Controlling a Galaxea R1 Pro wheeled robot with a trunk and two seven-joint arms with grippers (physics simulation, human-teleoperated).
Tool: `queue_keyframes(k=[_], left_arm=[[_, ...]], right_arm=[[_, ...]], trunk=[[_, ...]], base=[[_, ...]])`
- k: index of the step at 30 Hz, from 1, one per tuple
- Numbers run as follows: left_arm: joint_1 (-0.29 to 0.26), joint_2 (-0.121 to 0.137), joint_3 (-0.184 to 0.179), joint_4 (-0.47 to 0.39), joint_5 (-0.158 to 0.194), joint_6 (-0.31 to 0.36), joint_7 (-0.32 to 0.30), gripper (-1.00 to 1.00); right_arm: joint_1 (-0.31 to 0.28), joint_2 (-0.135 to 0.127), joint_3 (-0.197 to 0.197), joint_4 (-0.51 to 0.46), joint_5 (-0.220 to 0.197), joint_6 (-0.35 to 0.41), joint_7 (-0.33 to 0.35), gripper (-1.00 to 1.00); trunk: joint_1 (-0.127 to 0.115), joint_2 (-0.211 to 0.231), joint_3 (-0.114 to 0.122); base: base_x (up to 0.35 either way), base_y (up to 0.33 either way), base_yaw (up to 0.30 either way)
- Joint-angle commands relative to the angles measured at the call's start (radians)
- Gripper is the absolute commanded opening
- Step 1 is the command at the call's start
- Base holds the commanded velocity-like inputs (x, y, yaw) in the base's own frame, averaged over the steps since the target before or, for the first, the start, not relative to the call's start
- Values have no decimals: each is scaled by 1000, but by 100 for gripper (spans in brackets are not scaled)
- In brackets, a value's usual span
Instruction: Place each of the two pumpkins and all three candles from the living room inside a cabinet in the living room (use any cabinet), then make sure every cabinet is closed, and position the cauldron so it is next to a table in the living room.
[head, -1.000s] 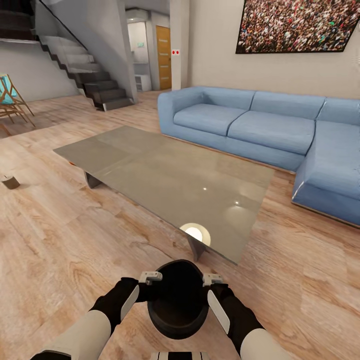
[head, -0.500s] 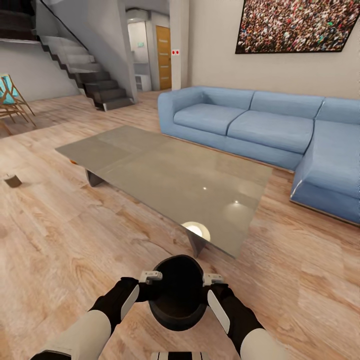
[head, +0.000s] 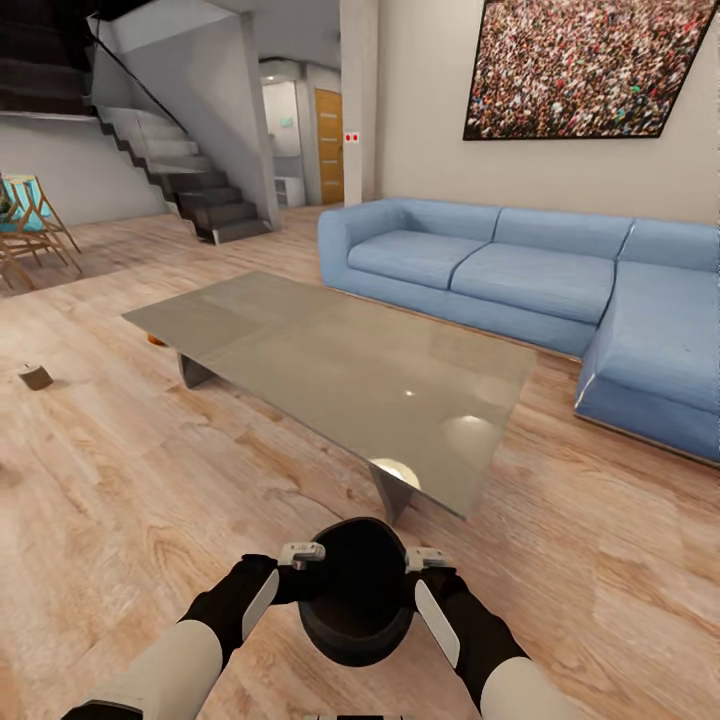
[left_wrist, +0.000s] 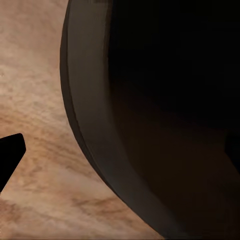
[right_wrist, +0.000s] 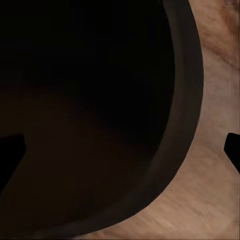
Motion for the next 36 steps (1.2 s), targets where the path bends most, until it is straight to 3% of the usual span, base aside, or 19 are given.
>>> queue_keyframes(k=[1,36], left_arm=[[0,1,-6,-2,10,5,3,100],[0,2,-6,-2,11,9,1,100]], right_arm=[[0,0,2,-1,-10,3,-9,100],[-1,0,2,-1,-12,5,-9,100]], trunk=[[-1,0,3],[-16,8,138]], base=[[-33,0,0],[-43,6,7]])
